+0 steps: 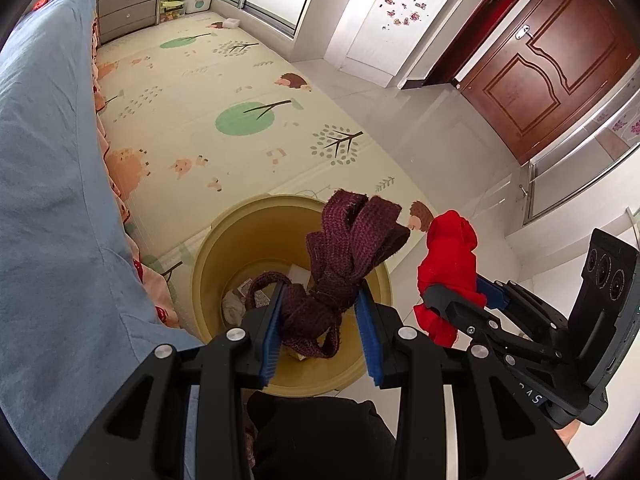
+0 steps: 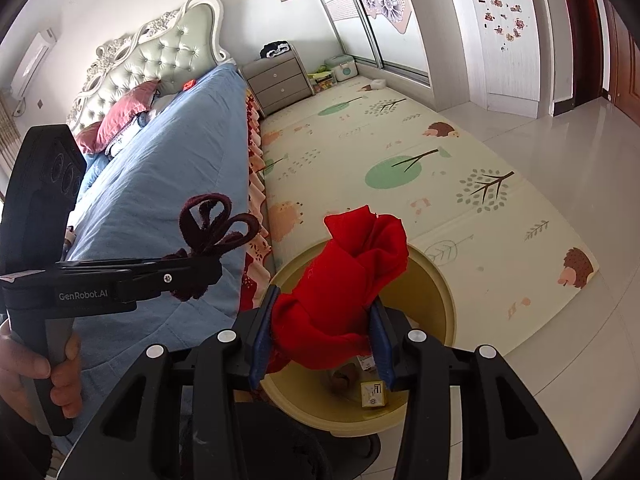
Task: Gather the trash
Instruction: 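Open both tools to drop the scarf and red cloth into the bucket, then move both tools back toward the grey sock and red chip bag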
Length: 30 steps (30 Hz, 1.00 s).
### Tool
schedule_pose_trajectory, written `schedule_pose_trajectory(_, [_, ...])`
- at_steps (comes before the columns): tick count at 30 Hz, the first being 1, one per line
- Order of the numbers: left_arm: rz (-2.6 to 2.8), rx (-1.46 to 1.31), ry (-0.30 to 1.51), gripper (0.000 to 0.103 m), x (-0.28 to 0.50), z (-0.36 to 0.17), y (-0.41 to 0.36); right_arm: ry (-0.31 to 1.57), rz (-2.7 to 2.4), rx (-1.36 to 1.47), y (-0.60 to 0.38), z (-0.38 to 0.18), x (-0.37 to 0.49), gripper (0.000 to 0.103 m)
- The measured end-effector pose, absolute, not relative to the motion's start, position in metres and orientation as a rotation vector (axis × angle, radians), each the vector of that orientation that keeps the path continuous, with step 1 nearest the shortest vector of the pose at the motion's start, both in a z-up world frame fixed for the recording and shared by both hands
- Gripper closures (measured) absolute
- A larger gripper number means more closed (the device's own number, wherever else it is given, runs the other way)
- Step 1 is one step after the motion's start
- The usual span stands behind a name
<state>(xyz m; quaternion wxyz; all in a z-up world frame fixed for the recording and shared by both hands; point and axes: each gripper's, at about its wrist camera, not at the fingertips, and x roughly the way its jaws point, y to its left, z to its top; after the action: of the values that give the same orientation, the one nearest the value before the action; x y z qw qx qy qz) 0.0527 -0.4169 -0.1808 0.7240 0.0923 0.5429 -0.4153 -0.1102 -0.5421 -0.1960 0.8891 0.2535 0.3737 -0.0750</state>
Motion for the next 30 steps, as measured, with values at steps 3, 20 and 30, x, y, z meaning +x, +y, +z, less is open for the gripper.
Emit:
schedule_pose_trajectory(3, [-0.898, 0.166, 1.196, 0.029, 0.058, -0.183, -0.413, 0.792, -0.159, 0.531, -0.545, -0.199, -0.107, 0.039])
schedule_pose_trajectory(20, [-0.838, 0.103, 1.130, 0.012, 0.062, -0.173, -0.401, 0.785, -0.173, 0.614, -0.542, -0.199, -0.126, 0.031])
schedule_pose_trajectory(30, [-0.829, 0.054, 0.920, 0.012, 0.033, -0.115, -0.343, 0.707, -0.110, 0.547, -0.507, -0.155, -0.126, 0.031])
